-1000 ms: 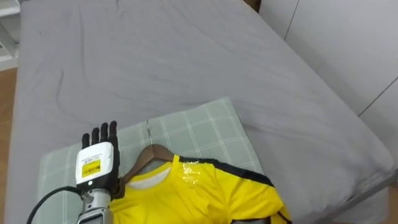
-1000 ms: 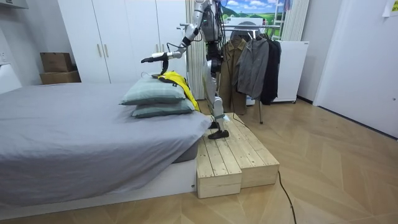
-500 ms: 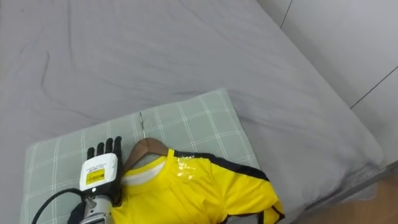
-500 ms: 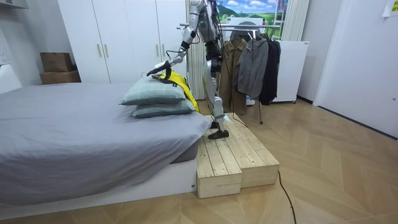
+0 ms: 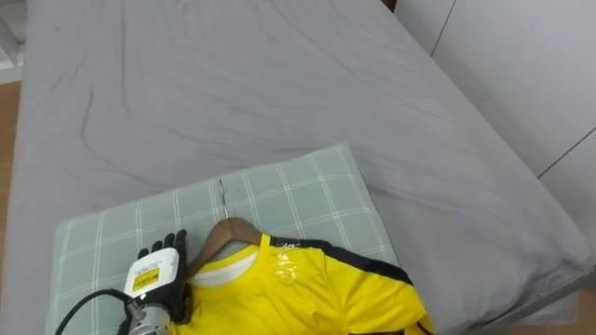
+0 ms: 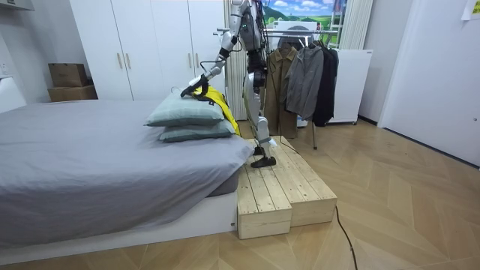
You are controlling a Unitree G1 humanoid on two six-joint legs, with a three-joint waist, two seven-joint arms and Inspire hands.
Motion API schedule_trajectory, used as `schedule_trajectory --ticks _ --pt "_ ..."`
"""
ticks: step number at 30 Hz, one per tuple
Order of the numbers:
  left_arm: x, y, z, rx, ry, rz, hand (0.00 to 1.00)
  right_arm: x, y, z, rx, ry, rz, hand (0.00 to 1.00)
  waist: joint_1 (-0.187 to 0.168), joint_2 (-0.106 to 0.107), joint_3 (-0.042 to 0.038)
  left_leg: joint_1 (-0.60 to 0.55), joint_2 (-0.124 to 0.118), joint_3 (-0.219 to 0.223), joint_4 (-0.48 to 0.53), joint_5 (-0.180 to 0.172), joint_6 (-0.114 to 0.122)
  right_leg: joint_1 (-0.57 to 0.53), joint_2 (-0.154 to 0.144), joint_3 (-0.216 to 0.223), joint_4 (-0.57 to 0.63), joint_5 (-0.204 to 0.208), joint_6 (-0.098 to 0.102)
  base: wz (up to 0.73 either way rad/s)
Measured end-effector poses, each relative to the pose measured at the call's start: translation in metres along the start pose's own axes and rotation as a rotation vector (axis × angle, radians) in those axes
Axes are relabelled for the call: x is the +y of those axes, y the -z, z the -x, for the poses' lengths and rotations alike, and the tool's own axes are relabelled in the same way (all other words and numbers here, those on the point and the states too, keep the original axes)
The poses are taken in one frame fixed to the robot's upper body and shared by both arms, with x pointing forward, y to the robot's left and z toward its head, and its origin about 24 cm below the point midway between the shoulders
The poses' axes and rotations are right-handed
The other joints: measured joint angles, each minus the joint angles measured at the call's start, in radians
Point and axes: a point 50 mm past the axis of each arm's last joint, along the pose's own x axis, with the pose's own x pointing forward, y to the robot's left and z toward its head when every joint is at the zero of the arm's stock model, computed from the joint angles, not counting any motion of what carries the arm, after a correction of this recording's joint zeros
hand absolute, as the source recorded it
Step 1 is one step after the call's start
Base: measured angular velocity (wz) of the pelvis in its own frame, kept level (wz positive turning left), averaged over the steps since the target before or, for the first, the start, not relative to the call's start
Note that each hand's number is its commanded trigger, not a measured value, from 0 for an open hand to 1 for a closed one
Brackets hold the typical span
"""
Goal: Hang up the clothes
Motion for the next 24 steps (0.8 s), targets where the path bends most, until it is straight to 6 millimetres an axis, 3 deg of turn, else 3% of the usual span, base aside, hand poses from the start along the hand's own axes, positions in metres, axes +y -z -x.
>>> schedule_trajectory --ticks 9,15,20,24 --pt "-0.005 0.008 0.001 0.047 0.084 0.041 0.0 -0.008 0.008 0.001 0.021 0.029 0.0 0.0 0.006 0.007 -0.0038 0.012 -0.002 0.0 0.006 0.0 0.0 0.014 -0.003 -0.003 0.001 0.0 0.0 0.0" --pt "0.003 0.019 -0.001 0.076 0.092 0.029 0.0 -0.008 0.009 0.001 0.027 0.035 0.008 0.0 0.004 0.011 -0.0054 0.003 -0.003 0.0 0.023 0.0 0.0 0.013 -0.006 -0.002 0.001 0.0 0.0 0.0" --pt "0.007 0.021 -0.003 0.086 0.08 0.03 0.0 -0.018 0.015 0.003 0.042 0.063 0.036 0.0 0.005 0.027 -0.0136 0.003 -0.005 -0.001 0.025 0.001 0.002 0.021 -0.009 -0.004 -0.013 0.0 0.0 0.0" --pt "0.012 0.022 -0.005 0.095 0.067 0.049 0.0 -0.022 0.018 0.003 0.049 0.073 0.027 0.0 0.005 0.029 -0.0134 0.015 -0.005 0.0 0.022 0.001 0.001 0.033 -0.008 -0.006 -0.013 0.0 0.0 0.0"
